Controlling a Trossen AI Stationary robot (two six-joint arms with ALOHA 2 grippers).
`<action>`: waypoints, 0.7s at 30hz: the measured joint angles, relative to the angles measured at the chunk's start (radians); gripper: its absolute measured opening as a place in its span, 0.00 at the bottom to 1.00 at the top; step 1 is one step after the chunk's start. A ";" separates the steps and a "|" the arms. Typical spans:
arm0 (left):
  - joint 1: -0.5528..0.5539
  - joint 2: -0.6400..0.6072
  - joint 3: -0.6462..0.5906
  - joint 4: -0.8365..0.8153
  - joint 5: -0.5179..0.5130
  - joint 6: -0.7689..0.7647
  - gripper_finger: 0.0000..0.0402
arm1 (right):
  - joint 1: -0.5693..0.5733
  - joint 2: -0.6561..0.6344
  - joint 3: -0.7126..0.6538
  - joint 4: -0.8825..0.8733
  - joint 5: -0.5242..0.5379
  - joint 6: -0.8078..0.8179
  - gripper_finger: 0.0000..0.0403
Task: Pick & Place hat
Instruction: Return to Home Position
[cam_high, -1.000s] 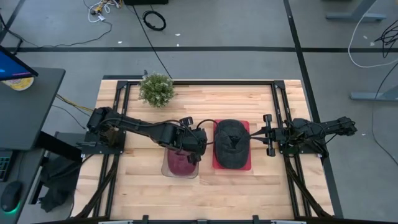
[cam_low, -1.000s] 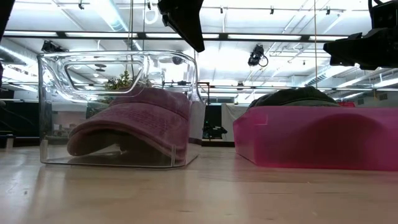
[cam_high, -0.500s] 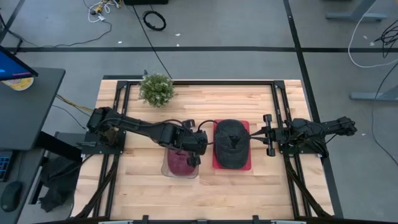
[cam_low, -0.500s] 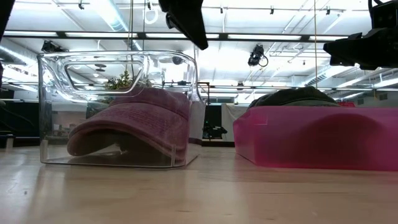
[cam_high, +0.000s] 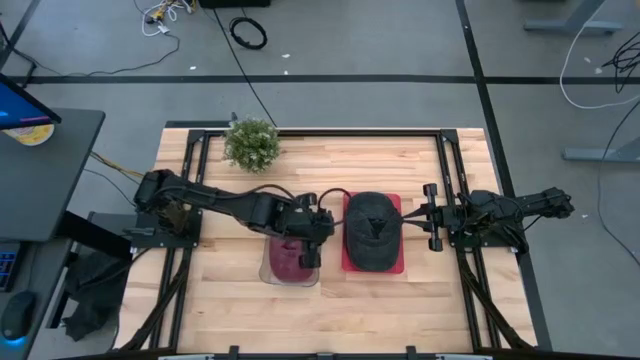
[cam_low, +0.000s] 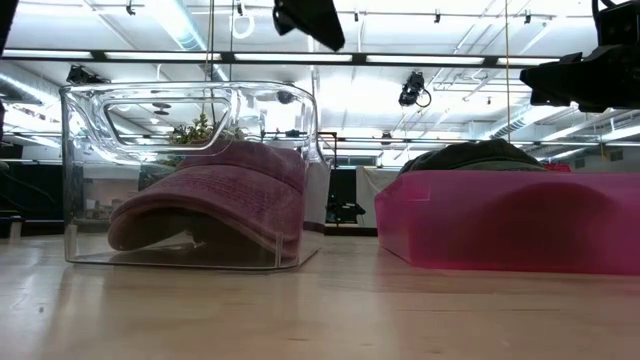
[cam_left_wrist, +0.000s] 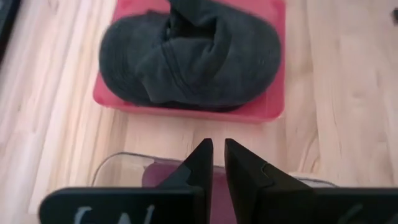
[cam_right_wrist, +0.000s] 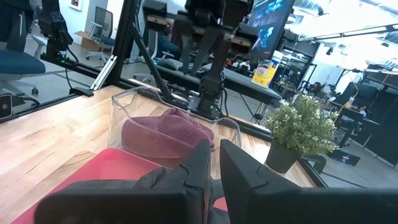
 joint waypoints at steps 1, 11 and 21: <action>-0.002 -0.021 -0.021 0.024 -0.004 0.002 0.11 | 0.000 0.000 0.000 0.000 0.000 0.000 0.10; 0.017 -0.390 -0.476 0.399 0.041 0.053 0.11 | 0.000 0.000 0.000 0.000 0.000 0.000 0.10; -0.019 -1.044 -1.009 0.836 0.042 0.068 0.11 | 0.000 0.000 0.000 0.000 0.000 0.000 0.10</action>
